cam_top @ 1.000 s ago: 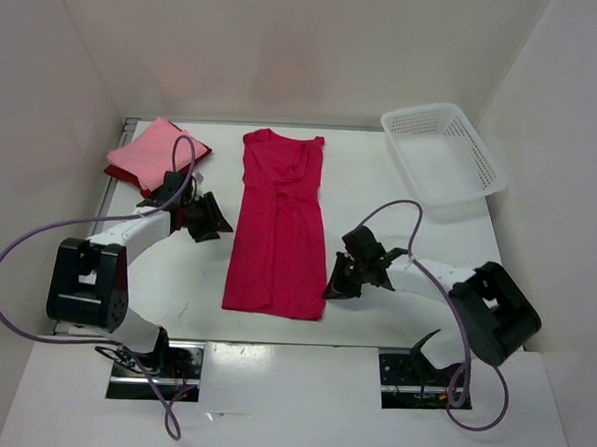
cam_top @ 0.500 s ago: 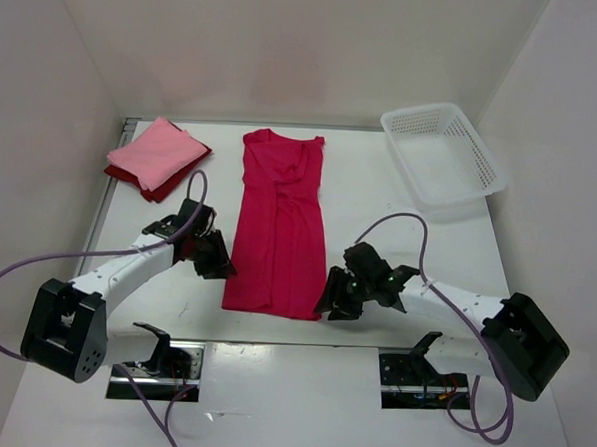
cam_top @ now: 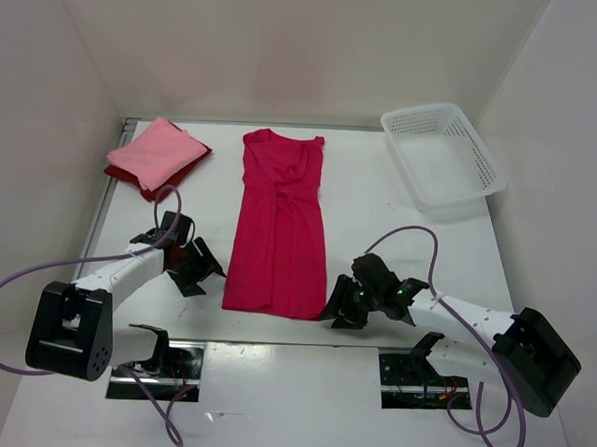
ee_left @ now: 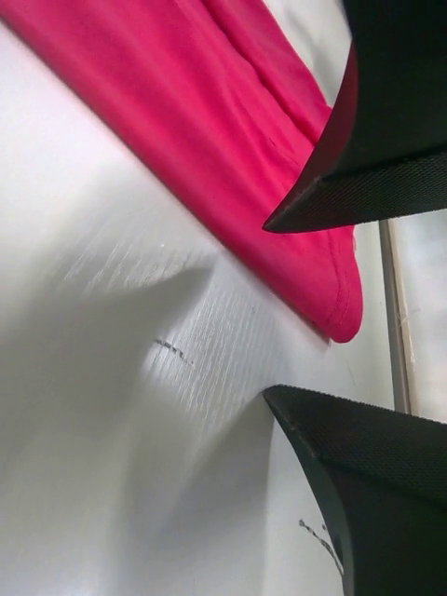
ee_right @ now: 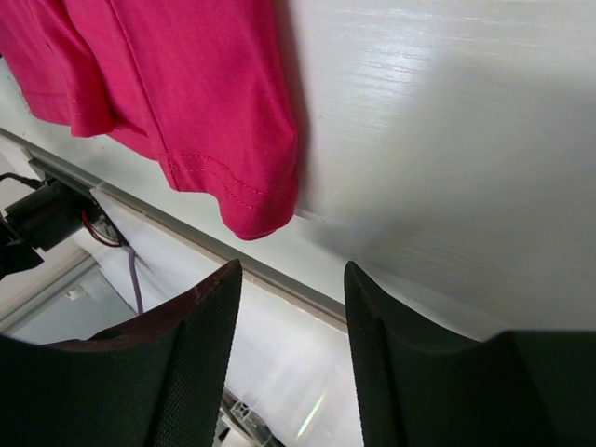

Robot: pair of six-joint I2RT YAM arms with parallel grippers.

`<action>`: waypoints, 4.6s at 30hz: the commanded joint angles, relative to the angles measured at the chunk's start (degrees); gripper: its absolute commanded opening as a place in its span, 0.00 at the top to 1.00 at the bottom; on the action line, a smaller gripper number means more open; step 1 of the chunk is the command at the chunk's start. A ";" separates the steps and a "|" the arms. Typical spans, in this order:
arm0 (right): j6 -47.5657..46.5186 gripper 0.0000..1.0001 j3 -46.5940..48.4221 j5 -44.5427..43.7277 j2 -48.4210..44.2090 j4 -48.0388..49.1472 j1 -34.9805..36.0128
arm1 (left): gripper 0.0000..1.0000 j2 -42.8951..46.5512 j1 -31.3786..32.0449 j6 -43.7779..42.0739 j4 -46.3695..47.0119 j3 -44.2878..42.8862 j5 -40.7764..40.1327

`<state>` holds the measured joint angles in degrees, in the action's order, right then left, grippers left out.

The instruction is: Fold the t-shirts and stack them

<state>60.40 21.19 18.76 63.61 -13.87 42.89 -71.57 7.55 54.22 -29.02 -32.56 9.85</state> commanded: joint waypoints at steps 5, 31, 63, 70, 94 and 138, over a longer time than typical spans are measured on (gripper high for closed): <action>-0.63 0.47 -0.62 -0.91 -1.65 3.15 0.35 | 0.42 -1.64 1.06 0.72 3.53 5.66 5.36; 1.48 0.86 4.30 -3.73 8.46 9.04 0.35 | 0.86 0.55 9.05 1.24 4.57 8.39 10.80; -16.53 1.00 26.35 -1.18 14.50 -9.78 -14.41 | 0.90 -5.50 5.73 -4.38 -1.49 -16.22 10.02; -24.71 1.00 42.34 -3.73 30.41 -9.25 -18.72 | 0.88 -16.21 2.74 -5.70 6.06 -23.78 8.17; -31.23 1.00 68.37 -2.86 53.19 -9.86 -24.35 | 0.81 -33.89 -1.14 -0.70 19.35 -38.28 5.54; -31.22 1.00 61.51 -0.48 47.48 -7.93 -24.88 | 0.54 -29.85 1.94 -5.35 18.20 -29.76 -1.32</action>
<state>29.91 82.89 17.85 111.57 -23.64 18.37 -99.90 9.21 51.09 -10.37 -59.86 10.26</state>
